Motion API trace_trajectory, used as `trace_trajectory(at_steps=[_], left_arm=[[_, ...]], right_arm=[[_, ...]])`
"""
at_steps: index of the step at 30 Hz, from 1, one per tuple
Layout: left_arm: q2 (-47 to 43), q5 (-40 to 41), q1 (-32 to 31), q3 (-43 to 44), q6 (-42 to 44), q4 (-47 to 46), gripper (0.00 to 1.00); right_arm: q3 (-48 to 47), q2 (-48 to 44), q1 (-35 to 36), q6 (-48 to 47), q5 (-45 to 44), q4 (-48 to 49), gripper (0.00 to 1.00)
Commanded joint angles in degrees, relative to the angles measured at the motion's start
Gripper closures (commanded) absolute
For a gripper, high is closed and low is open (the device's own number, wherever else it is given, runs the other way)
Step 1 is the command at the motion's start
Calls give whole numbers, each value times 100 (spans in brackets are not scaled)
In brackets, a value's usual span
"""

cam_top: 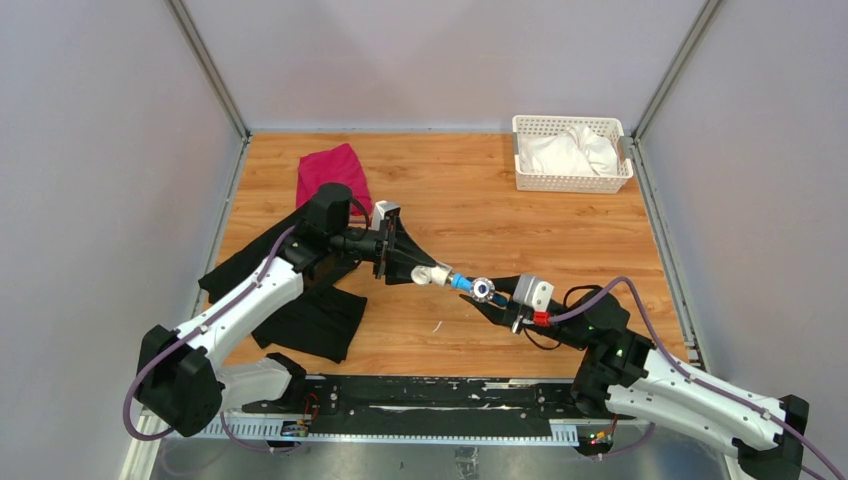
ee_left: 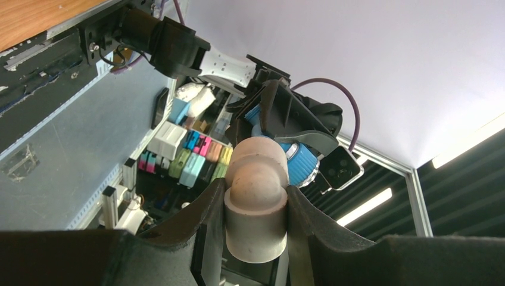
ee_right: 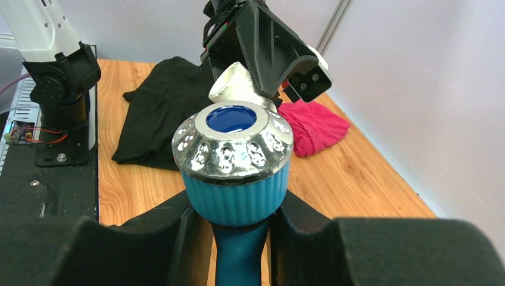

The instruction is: Install the water faucets

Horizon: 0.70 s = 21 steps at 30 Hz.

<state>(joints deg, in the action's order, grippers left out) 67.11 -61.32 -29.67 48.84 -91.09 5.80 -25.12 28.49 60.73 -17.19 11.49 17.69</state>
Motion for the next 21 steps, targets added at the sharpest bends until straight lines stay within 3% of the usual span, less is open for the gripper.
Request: trace_trajectory(at_steps=[1,11,21], left_arm=[[-19,-231,-170,-16,-71,-187,100],[70,-169,-194,134,654,721,100],[36,-62,-241,112,301,-13,100]], right_arm=[[-158,199,9,299,686,328,100],[-258,238,11,467,739,547,100],[79,357,10,899,488,1425,100]])
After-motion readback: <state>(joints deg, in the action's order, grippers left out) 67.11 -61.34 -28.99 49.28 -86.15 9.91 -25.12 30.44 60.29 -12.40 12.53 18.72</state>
